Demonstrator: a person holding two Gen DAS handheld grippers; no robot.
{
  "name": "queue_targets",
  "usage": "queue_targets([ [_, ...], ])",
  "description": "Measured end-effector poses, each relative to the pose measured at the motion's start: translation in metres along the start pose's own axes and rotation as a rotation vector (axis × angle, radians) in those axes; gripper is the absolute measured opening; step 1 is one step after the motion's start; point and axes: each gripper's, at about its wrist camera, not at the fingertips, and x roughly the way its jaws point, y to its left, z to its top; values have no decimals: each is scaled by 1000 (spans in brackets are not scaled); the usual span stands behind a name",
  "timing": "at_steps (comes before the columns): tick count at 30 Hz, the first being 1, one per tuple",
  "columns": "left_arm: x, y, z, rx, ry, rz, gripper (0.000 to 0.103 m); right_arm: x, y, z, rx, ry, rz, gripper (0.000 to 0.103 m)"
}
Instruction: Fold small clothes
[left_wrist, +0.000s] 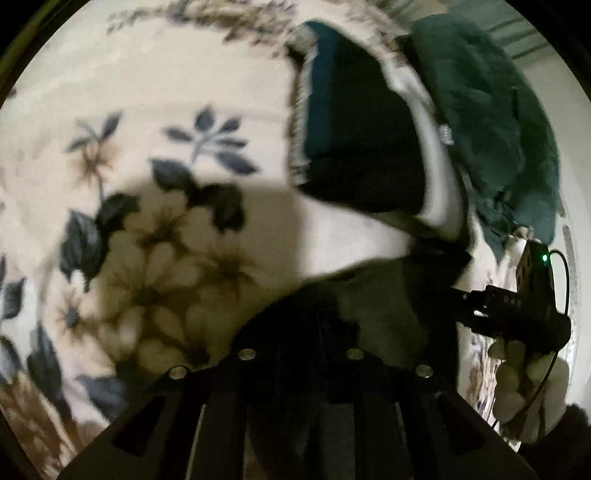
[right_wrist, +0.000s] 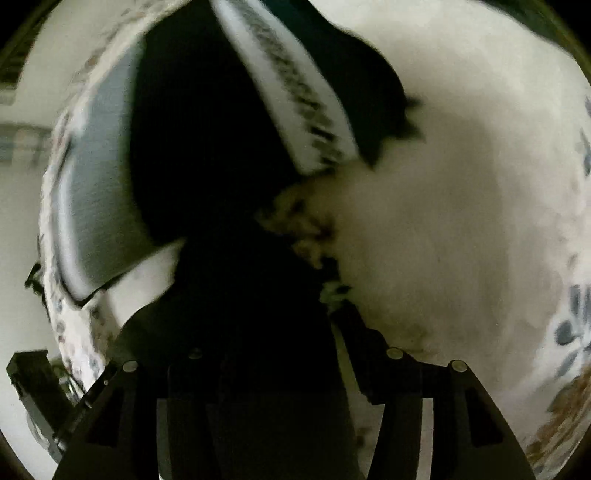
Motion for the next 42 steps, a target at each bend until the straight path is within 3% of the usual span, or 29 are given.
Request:
queue_targets([
  [2, -18, -5, -13, 6, -18, 1, 19, -21, 3, -18, -48, -10, 13, 54],
  [5, -47, -7, -36, -21, -56, -53, 54, -52, -8, -61, -70, 30, 85, 60],
  [6, -56, -3, -41, -39, -61, -77, 60, -59, -14, -78, -73, 47, 106, 60],
  [10, -100, -9, -90, -106, -82, -127, 60, -87, -48, -159, -76, 136, 157, 62],
  [14, -131, -22, -170, -136, -57, -26, 60, -95, -92, -246, -54, 220, 155, 63],
  [20, -112, -25, -301, -236, 127, 100, 60, -80, -156, -362, 45, 361, 142, 63],
  [25, -80, -28, -374, -257, 251, 163, 58, -56, -172, -429, 32, 409, 106, 63],
  [26, -78, -32, -382, -247, 253, 170, 58, -48, -169, -439, 31, 413, 92, 63],
  [27, -74, -39, -389, -226, 243, 179, 48, -44, -167, -445, 26, 413, 83, 63],
  [28, -71, -45, -392, -206, 238, 192, 19, -40, -167, -453, 15, 411, 64, 63],
  [29, -69, -52, -395, -179, 231, 227, 7, -38, -170, -461, 11, 407, 50, 62],
  [30, -71, -55, -395, -174, 211, 227, 7, -32, -163, -470, 16, 396, 42, 53],
  [31, -74, -56, -394, -177, 194, 229, 7, -28, -158, -473, 25, 379, 36, 37],
  [32, -79, -56, -393, -185, 176, 227, 7, -28, -158, -478, 31, 365, 14, 4],
  [35, -97, -39, -389, -226, 133, 214, 7, -28, -154, -489, -2, 369, -18, 5],
  [37, -100, -16, -392, -254, 144, 200, 8, -34, -152, -497, -42, 358, 1, 5],
  [39, -103, -6, -391, -304, 159, 103, 12, -34, -149, -503, -64, 357, 24, 6],
  [41, -109, -9, -390, -316, 150, 80, 22, -33, -149, -505, -51, 361, 46, 12],
  [42, -111, -11, -395, -313, 154, 80, 38, -33, -154, -505, -30, 373, 77, 19],
])
